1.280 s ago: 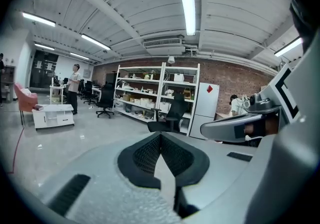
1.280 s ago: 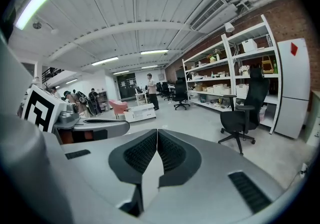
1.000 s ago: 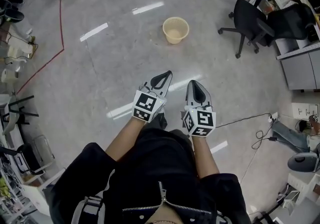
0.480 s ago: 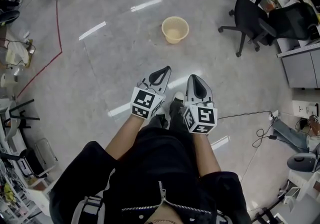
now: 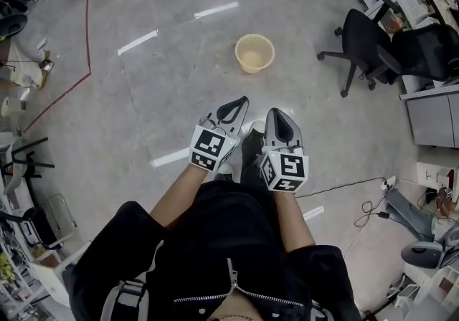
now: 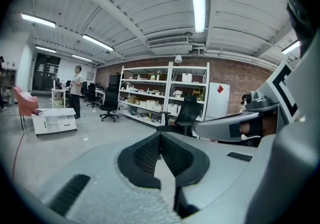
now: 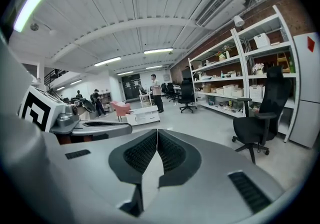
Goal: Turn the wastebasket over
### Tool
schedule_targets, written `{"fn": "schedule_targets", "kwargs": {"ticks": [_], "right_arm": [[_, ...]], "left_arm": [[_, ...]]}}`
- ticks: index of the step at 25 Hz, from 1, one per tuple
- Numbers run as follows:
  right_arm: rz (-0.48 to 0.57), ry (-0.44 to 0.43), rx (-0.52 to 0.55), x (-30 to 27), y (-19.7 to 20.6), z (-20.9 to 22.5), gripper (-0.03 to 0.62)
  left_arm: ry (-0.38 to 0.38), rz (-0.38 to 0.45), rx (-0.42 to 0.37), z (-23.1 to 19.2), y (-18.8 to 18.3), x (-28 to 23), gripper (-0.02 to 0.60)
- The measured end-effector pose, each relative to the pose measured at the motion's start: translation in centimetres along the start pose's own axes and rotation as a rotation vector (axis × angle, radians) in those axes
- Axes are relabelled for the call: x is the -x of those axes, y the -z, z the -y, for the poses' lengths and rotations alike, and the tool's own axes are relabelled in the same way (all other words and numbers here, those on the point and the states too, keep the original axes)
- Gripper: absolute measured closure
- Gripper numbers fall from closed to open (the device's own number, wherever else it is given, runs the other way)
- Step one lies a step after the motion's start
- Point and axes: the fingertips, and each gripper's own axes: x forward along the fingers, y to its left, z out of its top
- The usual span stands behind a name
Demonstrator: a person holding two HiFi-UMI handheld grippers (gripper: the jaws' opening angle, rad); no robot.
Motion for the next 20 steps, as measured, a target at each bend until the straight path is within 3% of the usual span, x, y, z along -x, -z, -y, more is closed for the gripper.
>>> {"fn": "schedule_targets", "kwargs": {"ticks": [20], "right_arm": [[-0.06,-0.161,0.009,-14.6,-7.0,12.0,0.583]], "left_arm": [[-0.173,-0.014,0.019,-7.3,-6.0,-16.7,0.577]]}}
